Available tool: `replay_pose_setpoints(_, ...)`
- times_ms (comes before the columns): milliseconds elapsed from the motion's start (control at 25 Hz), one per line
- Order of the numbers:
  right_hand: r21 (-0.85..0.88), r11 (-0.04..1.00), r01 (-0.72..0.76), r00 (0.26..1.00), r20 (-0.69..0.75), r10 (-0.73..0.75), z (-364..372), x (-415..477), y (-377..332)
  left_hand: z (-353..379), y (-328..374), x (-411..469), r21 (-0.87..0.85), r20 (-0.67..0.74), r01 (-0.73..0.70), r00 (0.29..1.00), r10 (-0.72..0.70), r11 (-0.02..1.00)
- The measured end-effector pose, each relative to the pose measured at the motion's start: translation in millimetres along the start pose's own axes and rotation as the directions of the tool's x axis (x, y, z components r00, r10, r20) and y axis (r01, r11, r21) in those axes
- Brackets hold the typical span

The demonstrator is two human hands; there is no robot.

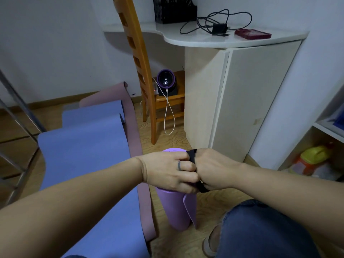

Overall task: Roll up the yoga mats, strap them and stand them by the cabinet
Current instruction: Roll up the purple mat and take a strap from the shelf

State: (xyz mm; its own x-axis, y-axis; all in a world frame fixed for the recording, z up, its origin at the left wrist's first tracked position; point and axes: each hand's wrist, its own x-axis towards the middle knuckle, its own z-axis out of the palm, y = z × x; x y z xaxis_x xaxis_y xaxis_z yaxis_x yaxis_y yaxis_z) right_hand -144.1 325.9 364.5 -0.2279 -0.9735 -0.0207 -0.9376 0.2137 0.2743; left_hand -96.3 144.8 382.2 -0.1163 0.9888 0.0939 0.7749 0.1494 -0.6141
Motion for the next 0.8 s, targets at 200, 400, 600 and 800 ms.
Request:
replay_pose_setpoints(200, 0.065, 0.981, -0.181, 0.972, -0.143, 0.188, 2.9, -2.6, 4.5, -10.5, 4.5, 1.6, -0.030, 0.087, 0.212, 0.974, -0.209, 0.977)
replay_pose_setpoints(400, 0.060, 0.859, -0.508, 0.861, 0.012, 0.509, -10.4, -4.8, -11.0, -24.0, 44.1, 11.8, -0.220, 0.335, 0.891, 0.452, -0.827, 0.398)
replay_pose_setpoints(600, 0.087, 0.854, -0.513, 0.858, 0.052, 0.510, -20.5, 1.0, -35.3, -25.2, 85.0, 54.7, -0.494, 0.338, 0.812, -0.150, -0.929, -0.311)
replay_pose_setpoints(800, 0.100, 0.848, -0.520, 0.850, -0.041, 0.526, -17.6, 2.5, -43.9, -26.8, 84.1, 68.7, -0.539, 0.462, 0.640, -0.319, -0.827, -0.548)
